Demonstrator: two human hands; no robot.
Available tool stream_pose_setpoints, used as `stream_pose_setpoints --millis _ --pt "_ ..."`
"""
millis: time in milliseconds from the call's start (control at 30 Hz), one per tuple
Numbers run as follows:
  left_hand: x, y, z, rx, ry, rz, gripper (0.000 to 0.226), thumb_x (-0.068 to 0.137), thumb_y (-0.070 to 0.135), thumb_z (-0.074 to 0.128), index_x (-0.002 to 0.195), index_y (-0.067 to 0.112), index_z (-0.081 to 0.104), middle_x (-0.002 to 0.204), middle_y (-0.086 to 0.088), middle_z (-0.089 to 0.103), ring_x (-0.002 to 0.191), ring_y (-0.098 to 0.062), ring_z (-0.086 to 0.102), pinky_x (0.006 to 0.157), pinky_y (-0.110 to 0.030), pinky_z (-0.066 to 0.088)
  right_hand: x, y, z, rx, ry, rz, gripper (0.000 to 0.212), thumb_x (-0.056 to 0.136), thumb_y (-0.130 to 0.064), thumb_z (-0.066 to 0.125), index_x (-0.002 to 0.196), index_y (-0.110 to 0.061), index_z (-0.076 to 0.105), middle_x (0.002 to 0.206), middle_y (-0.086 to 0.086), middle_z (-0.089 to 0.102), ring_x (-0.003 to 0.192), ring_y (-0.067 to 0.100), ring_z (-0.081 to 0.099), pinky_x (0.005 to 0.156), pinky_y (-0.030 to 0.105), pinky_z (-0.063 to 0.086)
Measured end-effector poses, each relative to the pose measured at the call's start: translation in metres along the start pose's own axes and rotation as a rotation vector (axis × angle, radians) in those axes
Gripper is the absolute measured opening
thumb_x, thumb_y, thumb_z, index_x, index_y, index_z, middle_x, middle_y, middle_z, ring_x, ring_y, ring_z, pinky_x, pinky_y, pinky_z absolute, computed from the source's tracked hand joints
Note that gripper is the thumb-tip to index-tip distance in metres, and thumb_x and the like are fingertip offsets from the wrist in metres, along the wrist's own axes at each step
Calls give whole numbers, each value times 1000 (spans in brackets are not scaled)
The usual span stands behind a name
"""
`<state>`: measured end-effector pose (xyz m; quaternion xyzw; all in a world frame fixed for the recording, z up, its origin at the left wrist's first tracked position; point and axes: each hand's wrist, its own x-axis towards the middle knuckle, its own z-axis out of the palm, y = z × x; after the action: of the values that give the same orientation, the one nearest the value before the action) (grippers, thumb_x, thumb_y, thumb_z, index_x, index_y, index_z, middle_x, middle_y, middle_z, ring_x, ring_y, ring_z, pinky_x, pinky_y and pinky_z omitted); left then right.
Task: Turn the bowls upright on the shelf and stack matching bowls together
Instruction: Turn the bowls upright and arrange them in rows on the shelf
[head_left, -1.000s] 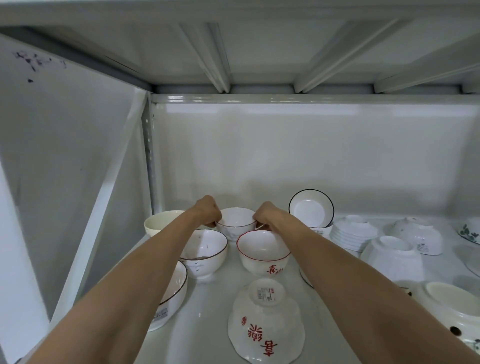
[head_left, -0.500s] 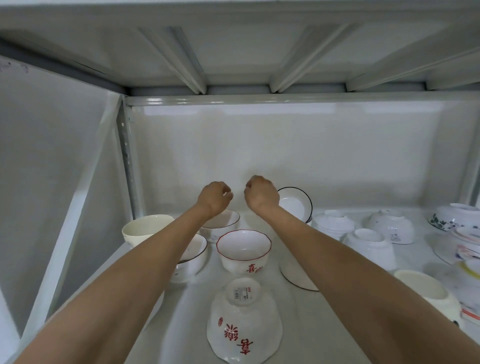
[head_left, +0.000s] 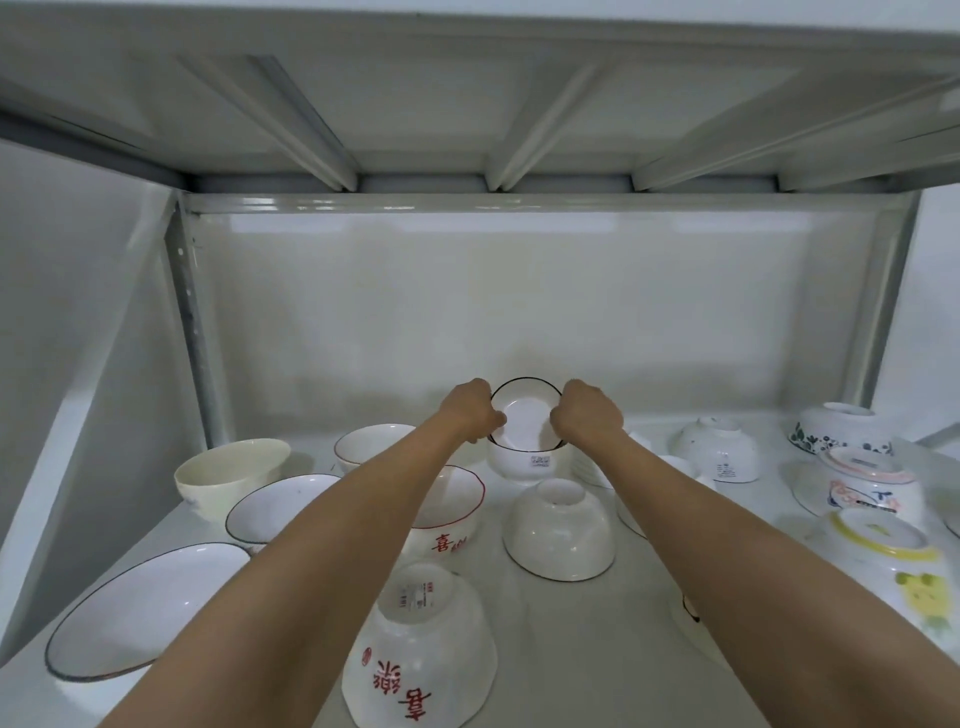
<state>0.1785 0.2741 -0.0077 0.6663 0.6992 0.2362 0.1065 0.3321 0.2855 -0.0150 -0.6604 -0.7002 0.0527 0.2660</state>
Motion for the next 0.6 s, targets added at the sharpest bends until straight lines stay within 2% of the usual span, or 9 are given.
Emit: stream_pose_setpoints --millis 67,100,200,267,333,400,467,500,600 --pt "0 2 3 43 28 -20 4 79 4 53 78 6 50 67 -6 58 54 -24 61 72 -35 57 1 3 2 19 -11 -36 11 86 0 46 89 -9 43 99 11 58 82 27 48 70 29 38" --pt "-1 2 4 50 38 -27 8 76 -1 51 78 6 51 71 -8 61 60 -27 65 72 -35 57 1 3 3 20 -9 -44 11 86 1 46 86 -8 41 91 9 54 82 27 47 69 29 37" --pt "-3 3 9 52 78 -40 26 73 -9 49 94 6 44 93 -16 64 79 -32 64 68 -36 52 4 3 3 17 -8 -50 28 85 3 45 67 -12 31 78 5 46 81 28 47 69 28 37" --pt "-3 4 11 56 108 -35 32 75 -10 52 97 5 36 102 -18 63 84 -33 60 64 -33 44 4 2 2 12 -10 -58 25 86 3 45 68 -11 34 91 11 53 83 30 49 69 28 37" --pt "-3 5 10 54 150 -32 33 75 -10 53 103 2 39 107 -18 62 95 -35 62 65 -31 41 4 0 0 5 -11 -67 11 87 3 45 82 -6 46 106 17 59 91 34 56 71 28 37" --pt "-2 7 9 55 160 -34 28 76 -8 52 102 -1 48 99 -15 61 95 -35 61 62 -29 40 4 0 -1 1 -14 -70 11 88 3 45 92 -7 47 113 18 61 96 34 58 72 28 39" --pt "-1 6 9 72 153 -38 12 73 -8 51 74 4 49 74 -8 57 81 -33 59 51 -27 36 4 0 0 4 -25 -69 10 88 3 45 90 -6 48 116 18 61 103 34 60 75 29 40" --pt "-1 6 10 66 145 -55 17 70 -7 51 64 7 44 65 -6 53 77 -32 60 48 -26 36 3 0 -1 1 -31 -66 11 88 3 44 82 -6 45 116 18 61 105 34 60 75 29 40" --pt "1 5 11 54 129 -75 19 68 -6 52 60 9 43 64 -8 57 79 -32 69 62 -29 49 1 0 0 6 -44 -63 15 88 5 44 80 -7 41 115 19 62 106 34 61 74 28 39"
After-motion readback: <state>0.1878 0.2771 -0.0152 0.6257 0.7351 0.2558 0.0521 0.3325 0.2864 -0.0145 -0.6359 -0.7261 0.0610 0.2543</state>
